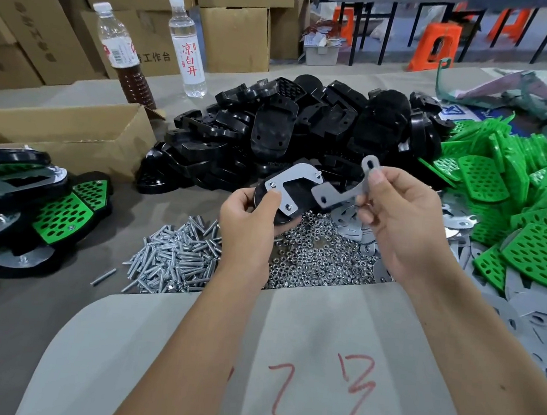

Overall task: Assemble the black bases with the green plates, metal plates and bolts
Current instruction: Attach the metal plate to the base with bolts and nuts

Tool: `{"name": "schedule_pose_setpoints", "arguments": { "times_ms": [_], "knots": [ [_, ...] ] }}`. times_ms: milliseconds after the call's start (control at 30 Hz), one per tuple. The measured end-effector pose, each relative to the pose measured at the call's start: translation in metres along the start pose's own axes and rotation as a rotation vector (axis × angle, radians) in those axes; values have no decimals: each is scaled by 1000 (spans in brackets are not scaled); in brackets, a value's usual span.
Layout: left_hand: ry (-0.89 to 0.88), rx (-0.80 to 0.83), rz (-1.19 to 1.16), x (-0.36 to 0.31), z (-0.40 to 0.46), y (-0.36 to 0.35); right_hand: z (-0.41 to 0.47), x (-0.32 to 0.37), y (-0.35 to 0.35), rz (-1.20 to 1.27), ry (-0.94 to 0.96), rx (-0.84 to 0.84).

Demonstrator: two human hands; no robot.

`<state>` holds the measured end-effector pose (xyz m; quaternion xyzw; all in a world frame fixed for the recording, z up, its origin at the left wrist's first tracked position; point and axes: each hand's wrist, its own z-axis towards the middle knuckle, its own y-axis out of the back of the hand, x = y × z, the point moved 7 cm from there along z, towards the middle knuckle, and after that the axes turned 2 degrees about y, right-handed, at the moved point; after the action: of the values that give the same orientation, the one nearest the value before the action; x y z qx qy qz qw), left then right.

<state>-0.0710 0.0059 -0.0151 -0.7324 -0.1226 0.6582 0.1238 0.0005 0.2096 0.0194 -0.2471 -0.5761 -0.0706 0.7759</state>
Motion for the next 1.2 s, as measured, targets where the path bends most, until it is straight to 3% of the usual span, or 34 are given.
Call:
{"name": "schedule_pose_setpoints", "arguments": {
  "times_ms": [100,600,1200],
  "knots": [
    [5,16,19,0,-1,-2,-2,3,-6,94,11,24],
    [1,45,61,-2,-4,-5,-11,-9,-23,-204,-4,-37],
    [20,125,11,-4,-6,-7,-13,-6,-23,-351,65,-31]
  ]
}}
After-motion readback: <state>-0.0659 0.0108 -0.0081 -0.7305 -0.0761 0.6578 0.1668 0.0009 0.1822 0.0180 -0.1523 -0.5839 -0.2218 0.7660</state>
